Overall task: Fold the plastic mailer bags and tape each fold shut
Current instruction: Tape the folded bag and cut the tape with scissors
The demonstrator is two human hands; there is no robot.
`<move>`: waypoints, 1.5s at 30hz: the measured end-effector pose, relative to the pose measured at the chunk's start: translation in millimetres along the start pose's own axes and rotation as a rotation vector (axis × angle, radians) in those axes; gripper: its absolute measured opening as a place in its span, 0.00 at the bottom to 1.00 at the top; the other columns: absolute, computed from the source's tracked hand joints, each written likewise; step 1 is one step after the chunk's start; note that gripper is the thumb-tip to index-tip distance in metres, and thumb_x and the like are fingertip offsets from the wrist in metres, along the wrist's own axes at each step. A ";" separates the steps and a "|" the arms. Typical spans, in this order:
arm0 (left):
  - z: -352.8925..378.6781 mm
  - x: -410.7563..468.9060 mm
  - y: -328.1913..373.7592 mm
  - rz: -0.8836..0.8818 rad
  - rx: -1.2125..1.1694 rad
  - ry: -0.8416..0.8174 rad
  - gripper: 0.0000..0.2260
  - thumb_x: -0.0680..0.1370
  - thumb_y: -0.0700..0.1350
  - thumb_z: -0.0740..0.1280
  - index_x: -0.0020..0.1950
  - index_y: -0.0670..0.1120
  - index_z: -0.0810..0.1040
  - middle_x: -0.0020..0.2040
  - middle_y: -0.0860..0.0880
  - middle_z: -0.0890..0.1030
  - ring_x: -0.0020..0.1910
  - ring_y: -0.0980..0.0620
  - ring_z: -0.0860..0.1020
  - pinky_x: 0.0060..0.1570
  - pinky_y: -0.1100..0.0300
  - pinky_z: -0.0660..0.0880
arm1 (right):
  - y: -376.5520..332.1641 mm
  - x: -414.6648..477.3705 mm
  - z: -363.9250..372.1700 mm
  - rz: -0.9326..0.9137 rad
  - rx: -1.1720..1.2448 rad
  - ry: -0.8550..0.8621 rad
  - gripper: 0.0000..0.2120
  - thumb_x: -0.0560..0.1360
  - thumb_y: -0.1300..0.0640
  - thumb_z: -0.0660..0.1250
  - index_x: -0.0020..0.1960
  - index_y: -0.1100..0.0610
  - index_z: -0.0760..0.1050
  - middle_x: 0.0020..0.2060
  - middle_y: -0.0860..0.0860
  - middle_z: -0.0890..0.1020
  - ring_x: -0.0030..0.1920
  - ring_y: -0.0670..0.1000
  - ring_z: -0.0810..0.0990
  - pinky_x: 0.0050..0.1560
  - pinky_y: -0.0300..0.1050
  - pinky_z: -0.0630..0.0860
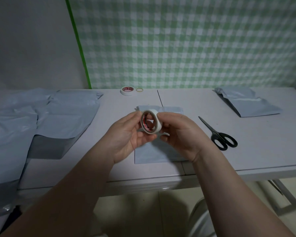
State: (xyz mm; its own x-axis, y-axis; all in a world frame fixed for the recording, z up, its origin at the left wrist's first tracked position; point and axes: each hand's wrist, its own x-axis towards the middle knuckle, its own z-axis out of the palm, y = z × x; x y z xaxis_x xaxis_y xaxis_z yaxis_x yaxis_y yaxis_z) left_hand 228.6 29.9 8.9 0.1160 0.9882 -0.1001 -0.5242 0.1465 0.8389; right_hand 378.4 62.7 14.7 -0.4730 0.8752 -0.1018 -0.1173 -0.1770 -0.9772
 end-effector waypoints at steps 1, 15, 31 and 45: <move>-1.0 0.1 0.6 0.006 0.015 -0.010 0.11 0.82 0.45 0.56 0.53 0.42 0.76 0.43 0.44 0.84 0.38 0.48 0.84 0.35 0.60 0.81 | -0.8 -0.6 0.4 0.005 -0.021 -0.001 0.10 0.69 0.51 0.66 0.47 0.56 0.77 0.35 0.49 0.75 0.34 0.44 0.69 0.32 0.37 0.67; -4.9 -0.4 5.2 0.069 0.317 0.068 0.10 0.81 0.45 0.59 0.48 0.43 0.78 0.40 0.42 0.82 0.31 0.52 0.81 0.30 0.64 0.78 | -1.1 -3.4 10.4 0.036 0.176 0.024 0.10 0.77 0.55 0.62 0.41 0.57 0.79 0.28 0.46 0.78 0.27 0.42 0.68 0.27 0.33 0.67; 0.0 -2.4 4.5 -0.140 0.181 0.347 0.09 0.78 0.38 0.63 0.41 0.44 0.81 0.28 0.47 0.76 0.20 0.57 0.70 0.19 0.71 0.64 | 1.1 -8.2 11.8 -0.229 -0.459 0.057 0.06 0.65 0.51 0.74 0.39 0.52 0.81 0.45 0.63 0.82 0.37 0.53 0.74 0.40 0.46 0.70; 0.3 -2.0 2.0 0.034 0.565 0.232 0.07 0.79 0.44 0.64 0.57 0.45 0.75 0.47 0.42 0.81 0.30 0.52 0.76 0.32 0.60 0.76 | 4.9 -10.2 15.8 -0.001 -0.026 0.120 0.05 0.77 0.53 0.64 0.44 0.52 0.76 0.40 0.51 0.77 0.29 0.43 0.65 0.26 0.32 0.62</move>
State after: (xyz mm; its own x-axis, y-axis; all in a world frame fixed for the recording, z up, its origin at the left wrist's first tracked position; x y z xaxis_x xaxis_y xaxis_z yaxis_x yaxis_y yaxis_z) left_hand 227.6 28.2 10.9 -0.1133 0.9852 -0.1287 0.0113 0.1308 0.9913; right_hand 368.8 45.9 13.9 -0.3645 0.9233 -0.1213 -0.0941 -0.1661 -0.9816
